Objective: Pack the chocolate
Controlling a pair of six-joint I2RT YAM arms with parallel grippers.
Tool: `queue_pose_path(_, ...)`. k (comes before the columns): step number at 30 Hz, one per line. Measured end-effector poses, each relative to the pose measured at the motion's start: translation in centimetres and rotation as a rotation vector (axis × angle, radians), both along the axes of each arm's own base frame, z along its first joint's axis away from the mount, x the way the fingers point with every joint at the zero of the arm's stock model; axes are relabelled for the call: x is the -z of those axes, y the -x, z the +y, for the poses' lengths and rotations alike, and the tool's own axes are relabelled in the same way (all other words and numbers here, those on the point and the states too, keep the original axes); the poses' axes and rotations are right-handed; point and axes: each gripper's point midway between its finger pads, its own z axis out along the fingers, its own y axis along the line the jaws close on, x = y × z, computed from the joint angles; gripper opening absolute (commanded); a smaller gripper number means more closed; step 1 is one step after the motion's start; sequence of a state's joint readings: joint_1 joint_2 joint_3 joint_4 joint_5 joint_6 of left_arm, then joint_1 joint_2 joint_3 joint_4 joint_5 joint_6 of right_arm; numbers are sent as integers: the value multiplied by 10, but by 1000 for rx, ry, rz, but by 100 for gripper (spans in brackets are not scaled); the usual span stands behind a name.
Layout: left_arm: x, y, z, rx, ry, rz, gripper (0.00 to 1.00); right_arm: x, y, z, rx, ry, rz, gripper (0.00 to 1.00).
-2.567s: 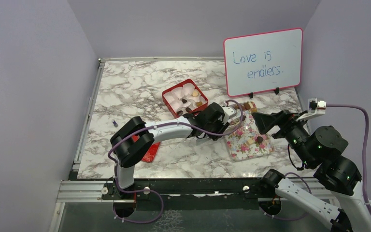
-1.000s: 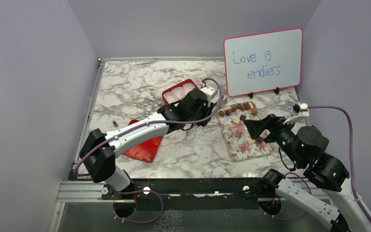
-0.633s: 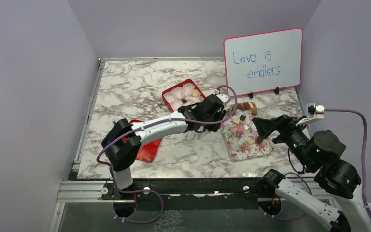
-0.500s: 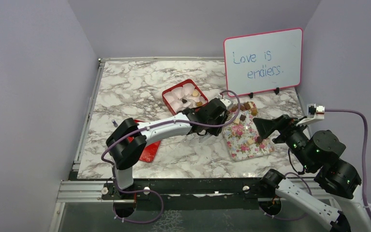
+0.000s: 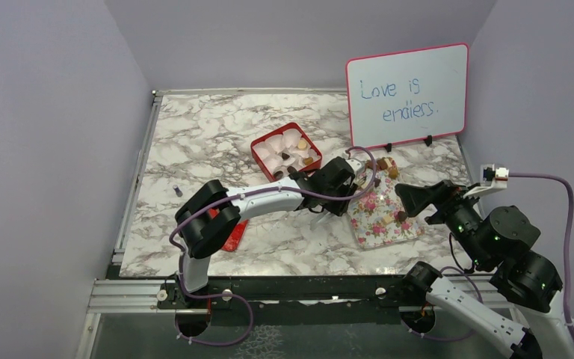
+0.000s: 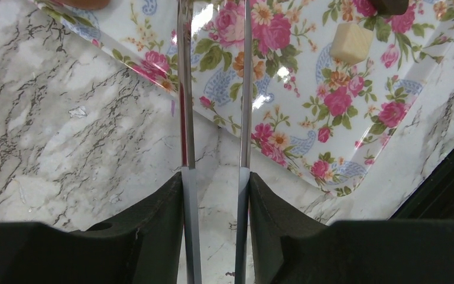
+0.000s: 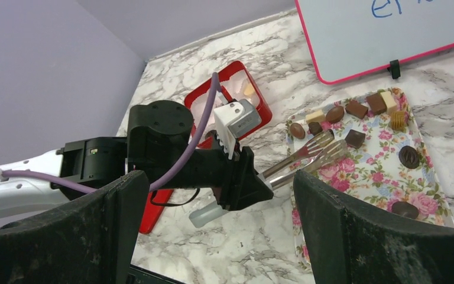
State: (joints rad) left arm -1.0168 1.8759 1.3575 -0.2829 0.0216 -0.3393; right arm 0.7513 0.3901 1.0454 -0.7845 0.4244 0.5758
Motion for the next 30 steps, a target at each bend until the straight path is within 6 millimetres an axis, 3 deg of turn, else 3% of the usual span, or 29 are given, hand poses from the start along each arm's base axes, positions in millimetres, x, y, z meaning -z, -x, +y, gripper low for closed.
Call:
queue_pose_path(5,12,4,-1,15,-17,22,41,1,0,-2,7,1,-1,97)
queue_pose_path(12,12,6,-3,22,-15,20,27,5,0,-2,9,4,4,97)
queue_pose_path(20,13,6,0,17,-23,13,25,9,0,-2,9,7,11,97)
queue_pose_path(30,-12,7,7,-1,16,-18,25,21,-3,1,10,22,36,98)
